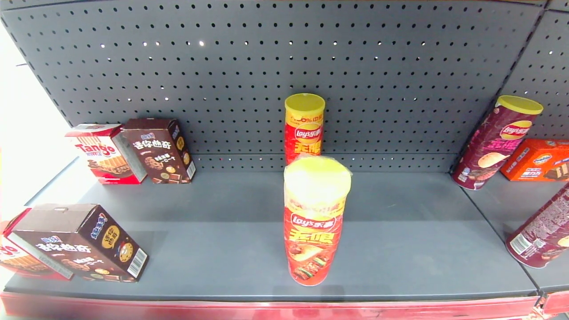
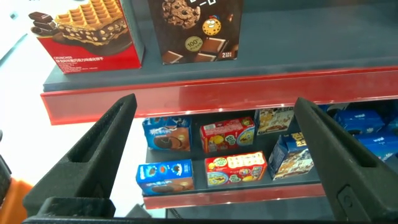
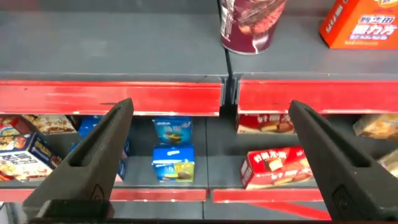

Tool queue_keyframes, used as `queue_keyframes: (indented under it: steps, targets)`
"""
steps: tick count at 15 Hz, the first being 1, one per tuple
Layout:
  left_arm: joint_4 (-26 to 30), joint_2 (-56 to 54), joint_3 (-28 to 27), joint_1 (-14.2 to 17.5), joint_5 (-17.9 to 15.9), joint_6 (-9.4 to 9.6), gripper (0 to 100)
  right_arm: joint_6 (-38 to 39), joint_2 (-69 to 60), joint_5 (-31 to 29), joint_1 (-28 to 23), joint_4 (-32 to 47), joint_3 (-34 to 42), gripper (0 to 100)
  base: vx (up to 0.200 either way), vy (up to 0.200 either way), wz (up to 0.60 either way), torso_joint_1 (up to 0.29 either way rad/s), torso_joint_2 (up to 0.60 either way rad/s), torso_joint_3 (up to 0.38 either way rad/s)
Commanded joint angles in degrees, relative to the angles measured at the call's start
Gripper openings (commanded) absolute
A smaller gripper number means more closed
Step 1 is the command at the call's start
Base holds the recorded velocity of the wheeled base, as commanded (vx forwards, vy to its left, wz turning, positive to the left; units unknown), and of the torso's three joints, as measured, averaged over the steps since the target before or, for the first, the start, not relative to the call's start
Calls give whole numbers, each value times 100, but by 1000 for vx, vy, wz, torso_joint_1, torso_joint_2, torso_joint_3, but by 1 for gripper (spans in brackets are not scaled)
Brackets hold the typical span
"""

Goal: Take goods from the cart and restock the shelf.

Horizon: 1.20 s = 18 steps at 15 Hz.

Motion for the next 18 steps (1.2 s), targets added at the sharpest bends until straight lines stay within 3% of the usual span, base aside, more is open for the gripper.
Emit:
queue_keyframes:
  steps: [1,8,11,18]
  targets:
    - [0,9,0,1,7,-2,100,21,-81,1,-5,2,1,100,0,0,0,0,0,0]
    - [0,9,0,1,51,33,100,21,-81,-8,-13,2,1,100,0,0,0,0,0,0]
    - [-9,0,0,10,376,121,100,21,-81,-122,-13,2,1,100,0,0,0,0,0,0]
    - [9,0,0,10,78,129,100,12,-81,-131,-13,2,1,100,0,0,0,0,0,0]
